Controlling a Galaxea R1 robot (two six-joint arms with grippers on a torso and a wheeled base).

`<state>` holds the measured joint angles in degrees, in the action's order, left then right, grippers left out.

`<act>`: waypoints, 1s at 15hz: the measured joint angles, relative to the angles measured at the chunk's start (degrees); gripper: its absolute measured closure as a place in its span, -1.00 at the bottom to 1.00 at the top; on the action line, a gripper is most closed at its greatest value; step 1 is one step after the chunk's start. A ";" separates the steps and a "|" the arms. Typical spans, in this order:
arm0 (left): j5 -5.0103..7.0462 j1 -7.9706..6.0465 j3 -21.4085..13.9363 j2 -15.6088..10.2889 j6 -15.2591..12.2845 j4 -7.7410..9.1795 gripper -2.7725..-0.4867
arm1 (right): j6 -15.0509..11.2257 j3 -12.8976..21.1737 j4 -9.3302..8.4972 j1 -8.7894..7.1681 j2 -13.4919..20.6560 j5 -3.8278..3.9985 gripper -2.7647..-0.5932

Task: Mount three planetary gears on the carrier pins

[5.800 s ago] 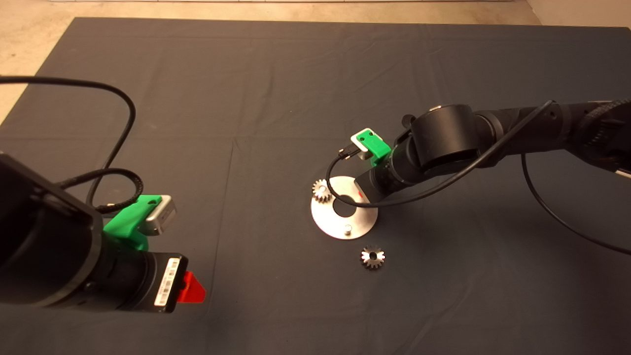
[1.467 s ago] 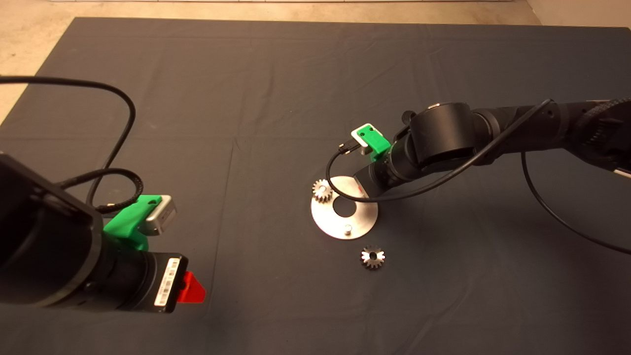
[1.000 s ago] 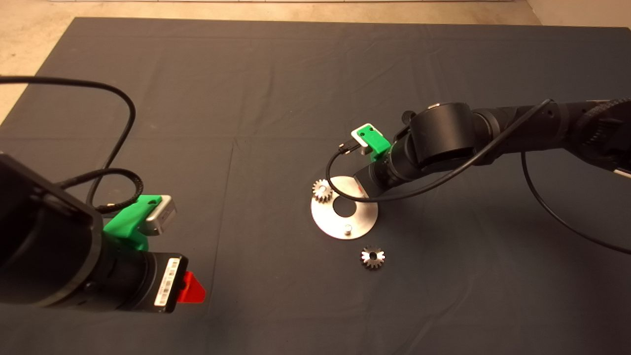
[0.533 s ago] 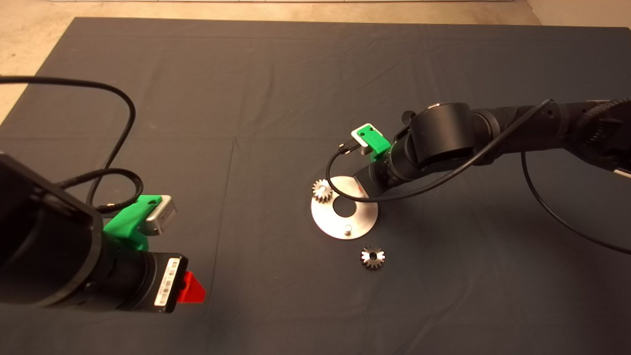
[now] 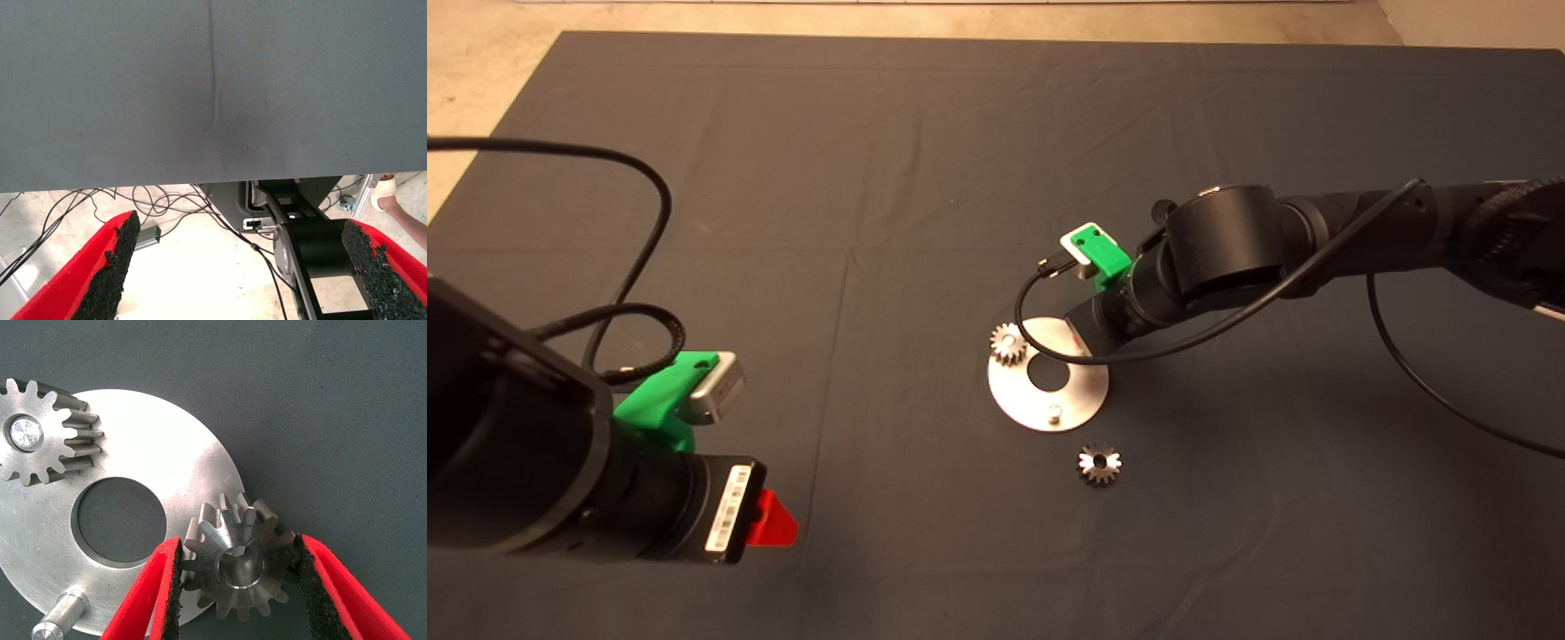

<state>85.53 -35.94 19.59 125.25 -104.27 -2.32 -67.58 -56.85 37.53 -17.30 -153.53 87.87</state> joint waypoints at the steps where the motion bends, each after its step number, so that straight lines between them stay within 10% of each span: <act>1: 0.00 0.00 0.00 0.00 0.00 0.00 -0.48 | -0.02 0.02 0.00 0.00 0.01 0.00 0.56; 15: 0.00 0.00 0.00 0.02 0.00 0.00 -0.48 | -0.94 0.35 -0.02 -0.01 -0.30 -0.02 0.56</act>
<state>85.53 -35.94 19.59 125.27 -104.27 -2.32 -68.52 -56.50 37.52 -17.31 -153.83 87.85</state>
